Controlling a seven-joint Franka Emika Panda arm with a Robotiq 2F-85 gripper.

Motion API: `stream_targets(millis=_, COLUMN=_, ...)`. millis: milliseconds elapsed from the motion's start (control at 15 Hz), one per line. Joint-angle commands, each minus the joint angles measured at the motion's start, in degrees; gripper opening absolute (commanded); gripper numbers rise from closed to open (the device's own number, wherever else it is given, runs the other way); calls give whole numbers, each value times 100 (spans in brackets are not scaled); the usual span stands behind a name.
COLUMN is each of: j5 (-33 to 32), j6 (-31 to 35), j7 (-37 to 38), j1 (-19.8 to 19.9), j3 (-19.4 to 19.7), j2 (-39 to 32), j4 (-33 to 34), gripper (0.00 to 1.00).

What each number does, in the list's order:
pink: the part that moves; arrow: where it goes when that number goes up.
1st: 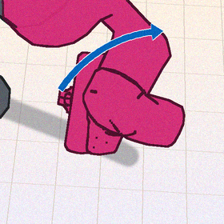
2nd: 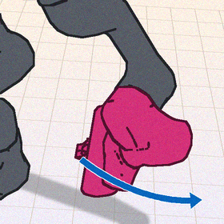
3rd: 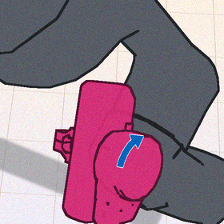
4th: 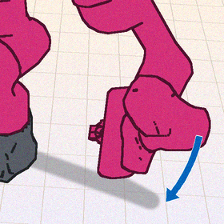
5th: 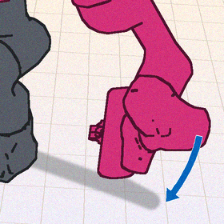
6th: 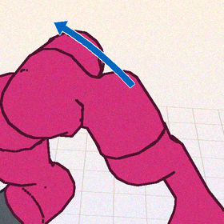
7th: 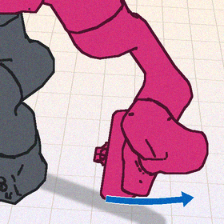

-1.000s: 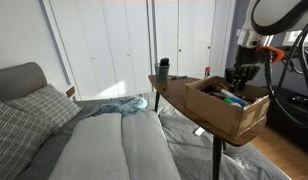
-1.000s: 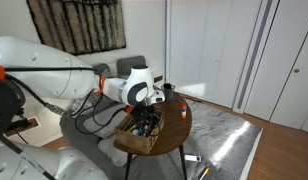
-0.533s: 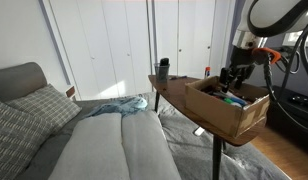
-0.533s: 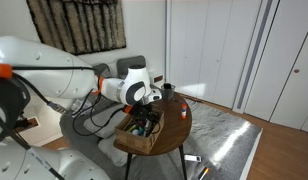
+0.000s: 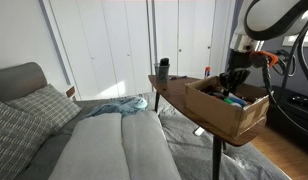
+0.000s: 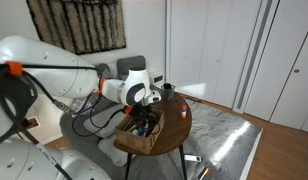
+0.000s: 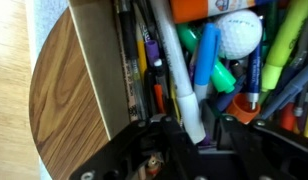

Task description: Take the white thing out of the box

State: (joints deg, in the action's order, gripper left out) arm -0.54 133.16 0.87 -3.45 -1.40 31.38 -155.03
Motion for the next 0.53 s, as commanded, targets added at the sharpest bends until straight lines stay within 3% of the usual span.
stream_targets(millis=0, j5=118, j6=170, j7=-93, j1=-35, j3=13, j2=-265, j4=78, gripper=10)
stream_targets(millis=67, j5=81, j6=153, j7=-73, j1=-20, j3=-12, j2=-261, j4=85, gripper=1)
stream_targets(millis=467, j5=64, j6=-280, j7=113, j1=116, j3=6, j2=919, j4=60, gripper=5)
